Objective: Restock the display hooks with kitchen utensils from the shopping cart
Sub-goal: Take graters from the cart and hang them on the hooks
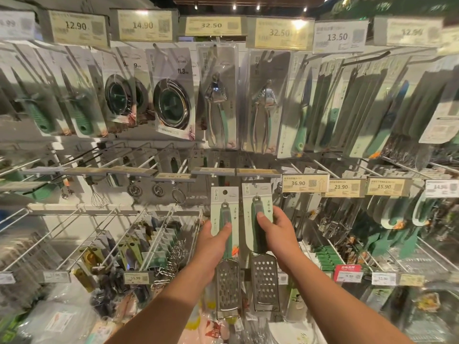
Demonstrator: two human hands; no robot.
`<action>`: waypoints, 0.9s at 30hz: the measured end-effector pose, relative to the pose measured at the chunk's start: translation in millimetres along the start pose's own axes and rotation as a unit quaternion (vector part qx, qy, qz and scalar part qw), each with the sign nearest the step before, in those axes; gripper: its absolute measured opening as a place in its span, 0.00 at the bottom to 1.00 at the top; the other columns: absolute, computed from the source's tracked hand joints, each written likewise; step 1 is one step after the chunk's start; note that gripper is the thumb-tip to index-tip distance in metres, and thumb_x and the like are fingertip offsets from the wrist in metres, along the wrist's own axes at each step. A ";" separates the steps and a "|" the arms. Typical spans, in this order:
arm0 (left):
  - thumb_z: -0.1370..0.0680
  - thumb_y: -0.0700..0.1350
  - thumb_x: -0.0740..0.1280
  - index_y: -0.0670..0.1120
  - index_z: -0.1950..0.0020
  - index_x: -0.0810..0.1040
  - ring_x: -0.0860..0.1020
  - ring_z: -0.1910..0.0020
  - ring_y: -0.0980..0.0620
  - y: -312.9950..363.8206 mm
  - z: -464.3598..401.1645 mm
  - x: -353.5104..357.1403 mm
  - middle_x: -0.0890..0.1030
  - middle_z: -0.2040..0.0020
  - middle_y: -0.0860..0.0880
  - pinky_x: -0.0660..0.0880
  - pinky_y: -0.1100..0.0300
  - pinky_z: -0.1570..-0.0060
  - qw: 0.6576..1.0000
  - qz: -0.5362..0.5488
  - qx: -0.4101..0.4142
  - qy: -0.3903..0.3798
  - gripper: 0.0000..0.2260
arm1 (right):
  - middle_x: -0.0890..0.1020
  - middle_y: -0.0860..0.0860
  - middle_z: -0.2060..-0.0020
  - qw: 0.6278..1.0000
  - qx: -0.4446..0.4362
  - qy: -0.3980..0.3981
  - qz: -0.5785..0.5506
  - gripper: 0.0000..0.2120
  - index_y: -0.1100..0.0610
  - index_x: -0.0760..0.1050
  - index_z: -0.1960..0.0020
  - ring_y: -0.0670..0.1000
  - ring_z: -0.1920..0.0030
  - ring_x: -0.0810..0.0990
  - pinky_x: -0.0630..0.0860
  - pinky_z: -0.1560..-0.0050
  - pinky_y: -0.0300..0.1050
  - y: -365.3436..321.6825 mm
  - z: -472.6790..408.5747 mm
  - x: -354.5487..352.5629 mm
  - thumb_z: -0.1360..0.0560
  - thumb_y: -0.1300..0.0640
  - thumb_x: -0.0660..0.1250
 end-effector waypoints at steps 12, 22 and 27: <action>0.21 0.50 0.74 0.54 0.43 0.80 0.86 0.46 0.50 7.6 3.8 -11.4 0.87 0.46 0.53 0.81 0.42 0.40 1.000 -0.024 -0.002 -0.002 0.08 | 0.80 0.57 0.37 0.990 0.089 0.069 0.089 0.33 0.59 0.70 0.29 0.61 0.40 0.80 0.77 0.36 0.59 0.2 -35.3 2.6 0.23 0.38 0.71; 0.20 0.47 0.73 0.53 0.49 0.82 0.85 0.56 0.59 0.6 1.2 -7.6 0.87 0.57 0.57 0.79 0.61 0.57 1.000 -0.006 -0.010 -0.017 0.02 | 0.87 0.56 0.50 0.991 0.128 -0.033 0.026 0.15 0.61 0.81 0.45 0.56 0.51 0.85 0.80 0.42 0.57 24.4 -10.7 3.2 0.19 0.48 0.70; 0.19 0.46 0.72 0.49 0.47 0.85 0.87 0.51 0.47 3.8 0.8 1.5 0.89 0.54 0.50 0.82 0.45 0.43 1.000 0.006 -0.017 -0.017 0.03 | 0.86 0.58 0.56 0.990 0.082 -0.115 0.015 0.17 0.63 0.81 0.46 0.55 0.57 0.82 0.80 0.49 0.54 21.2 -2.3 9.7 0.20 0.47 0.71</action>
Point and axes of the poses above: each hand's wrist, its own z-axis away from the middle knuckle, its own x-axis out of the palm, y = z × x, the point moved 3 cm from there along -z, towards the middle knuckle
